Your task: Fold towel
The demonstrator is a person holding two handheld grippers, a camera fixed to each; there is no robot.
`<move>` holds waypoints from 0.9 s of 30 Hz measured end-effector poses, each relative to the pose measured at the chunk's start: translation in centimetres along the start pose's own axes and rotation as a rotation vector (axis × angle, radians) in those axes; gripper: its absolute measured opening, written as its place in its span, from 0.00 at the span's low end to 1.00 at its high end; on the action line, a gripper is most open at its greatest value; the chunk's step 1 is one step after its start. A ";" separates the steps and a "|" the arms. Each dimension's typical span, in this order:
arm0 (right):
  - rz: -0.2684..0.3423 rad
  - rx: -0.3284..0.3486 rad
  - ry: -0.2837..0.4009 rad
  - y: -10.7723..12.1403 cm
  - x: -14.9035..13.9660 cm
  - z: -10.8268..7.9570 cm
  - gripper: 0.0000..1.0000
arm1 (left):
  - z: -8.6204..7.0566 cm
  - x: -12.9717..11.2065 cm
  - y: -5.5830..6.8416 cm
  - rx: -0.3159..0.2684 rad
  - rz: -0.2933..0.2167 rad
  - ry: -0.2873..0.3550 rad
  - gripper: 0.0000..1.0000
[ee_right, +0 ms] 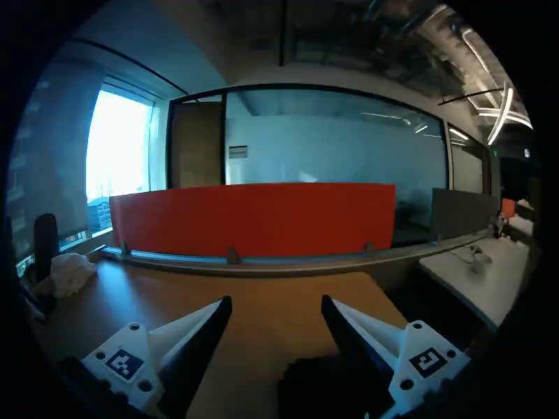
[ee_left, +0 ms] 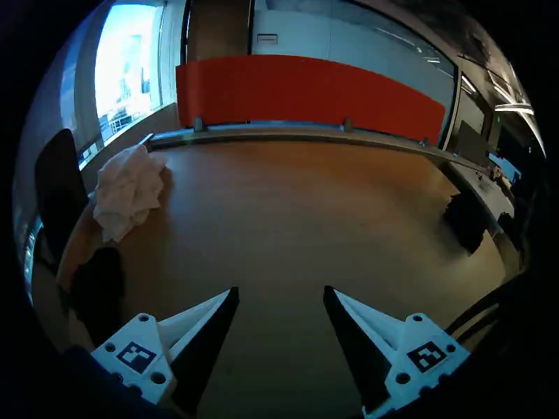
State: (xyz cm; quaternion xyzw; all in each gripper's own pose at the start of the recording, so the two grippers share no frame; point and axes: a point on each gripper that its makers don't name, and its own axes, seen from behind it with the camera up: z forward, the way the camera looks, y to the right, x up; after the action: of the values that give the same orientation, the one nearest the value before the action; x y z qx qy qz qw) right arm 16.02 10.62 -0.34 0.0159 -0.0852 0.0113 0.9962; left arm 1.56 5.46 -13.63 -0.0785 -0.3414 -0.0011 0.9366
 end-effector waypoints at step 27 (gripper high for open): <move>-0.035 0.013 0.046 -6.4 3.9 1.1 0.99 | 0.3 17.2 -3.6 0.074 0.032 0.430 0.89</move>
State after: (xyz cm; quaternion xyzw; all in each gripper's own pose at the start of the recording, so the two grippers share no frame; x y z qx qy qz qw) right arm 19.83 4.31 1.27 0.0238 -0.0621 -0.0053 0.9978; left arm 14.38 2.85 -1.89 -0.0473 -0.1322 0.0097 0.9900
